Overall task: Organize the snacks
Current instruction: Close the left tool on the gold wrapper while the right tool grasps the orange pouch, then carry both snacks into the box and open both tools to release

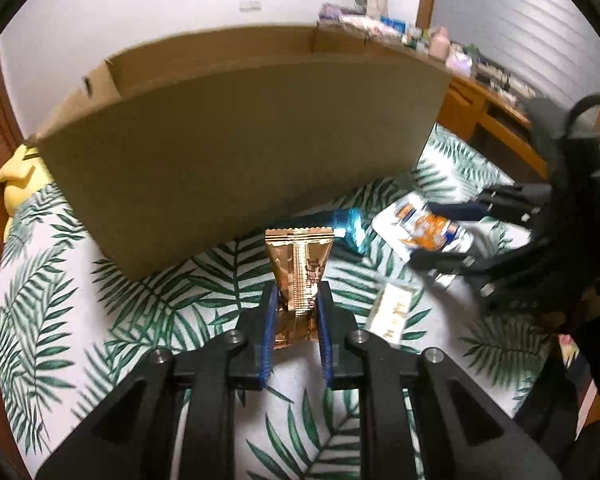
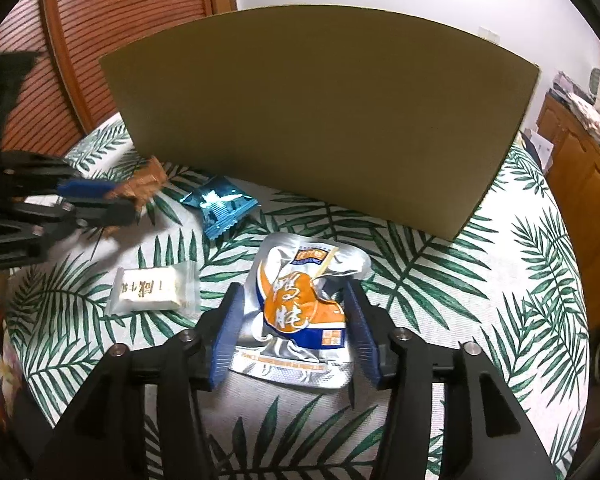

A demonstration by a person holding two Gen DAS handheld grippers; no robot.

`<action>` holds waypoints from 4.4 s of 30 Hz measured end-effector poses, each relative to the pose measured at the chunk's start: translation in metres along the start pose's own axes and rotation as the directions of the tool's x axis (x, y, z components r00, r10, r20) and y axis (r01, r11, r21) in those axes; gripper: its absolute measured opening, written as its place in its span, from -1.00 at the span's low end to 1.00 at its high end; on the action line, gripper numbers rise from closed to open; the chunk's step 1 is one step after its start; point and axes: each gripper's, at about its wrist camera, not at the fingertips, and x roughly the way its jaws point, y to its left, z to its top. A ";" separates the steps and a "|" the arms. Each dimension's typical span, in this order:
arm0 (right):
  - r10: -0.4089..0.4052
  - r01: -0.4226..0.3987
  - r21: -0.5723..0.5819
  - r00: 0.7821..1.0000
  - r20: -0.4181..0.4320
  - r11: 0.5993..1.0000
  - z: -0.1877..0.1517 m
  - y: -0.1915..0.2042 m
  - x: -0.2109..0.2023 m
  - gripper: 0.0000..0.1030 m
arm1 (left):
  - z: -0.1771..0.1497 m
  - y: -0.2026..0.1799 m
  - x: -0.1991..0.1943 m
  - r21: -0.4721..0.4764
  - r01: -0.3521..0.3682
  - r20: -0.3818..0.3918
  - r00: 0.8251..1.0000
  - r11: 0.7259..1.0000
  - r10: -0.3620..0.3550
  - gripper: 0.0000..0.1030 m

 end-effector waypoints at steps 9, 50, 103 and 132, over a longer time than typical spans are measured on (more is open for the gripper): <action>-0.065 0.065 0.005 0.997 -0.037 0.998 0.011 -0.001 0.010 0.34 | -0.011 -0.012 -0.035 -0.035 0.014 0.086 0.996 0.999 -0.011 -0.69; -0.035 0.033 0.044 0.999 0.035 0.998 -0.007 0.016 -0.048 -0.73 | -0.037 -0.032 -0.068 -0.090 -0.004 0.171 0.985 0.996 0.020 -0.69; -0.047 0.053 -0.008 0.944 0.328 0.999 0.117 -0.012 -0.093 -0.72 | 0.094 0.035 -0.041 -0.119 -0.082 0.340 0.933 0.989 0.119 -0.68; -0.034 0.031 0.013 0.962 0.272 0.999 0.127 -0.029 -0.021 -0.68 | 0.107 0.053 0.013 -0.148 -0.070 0.295 0.949 0.987 0.112 -0.51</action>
